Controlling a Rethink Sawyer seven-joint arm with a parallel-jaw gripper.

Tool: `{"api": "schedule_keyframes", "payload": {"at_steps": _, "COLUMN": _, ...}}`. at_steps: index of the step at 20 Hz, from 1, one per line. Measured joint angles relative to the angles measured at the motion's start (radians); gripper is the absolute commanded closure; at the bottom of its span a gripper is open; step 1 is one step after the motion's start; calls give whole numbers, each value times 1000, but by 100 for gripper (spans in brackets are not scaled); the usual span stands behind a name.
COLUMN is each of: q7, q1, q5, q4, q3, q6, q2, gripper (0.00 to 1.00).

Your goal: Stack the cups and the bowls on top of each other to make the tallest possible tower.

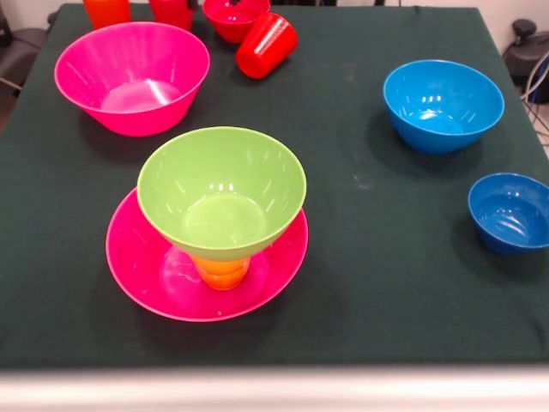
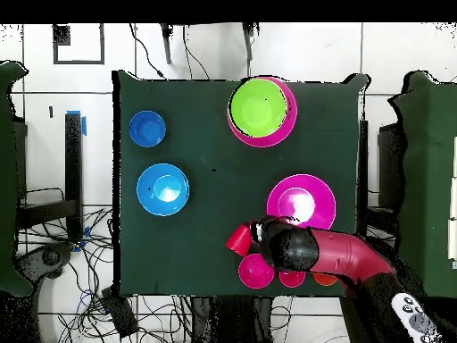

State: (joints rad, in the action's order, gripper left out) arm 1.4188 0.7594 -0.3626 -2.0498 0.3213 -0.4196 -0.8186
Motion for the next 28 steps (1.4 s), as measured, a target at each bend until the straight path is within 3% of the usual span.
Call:
{"api": "schedule_keyframes", "payload": {"at_steps": 13, "q7": 0, "q1": 73, "q5": -78, "q4": -25, "q3": -47, "q6": 65, "q2": 79, "gripper": 0}}
{"api": "schedule_keyframes", "payload": {"at_steps": 28, "q7": 0, "q1": 74, "q5": -163, "q4": -25, "q3": -124, "q6": 65, "q2": 137, "gripper": 0}}
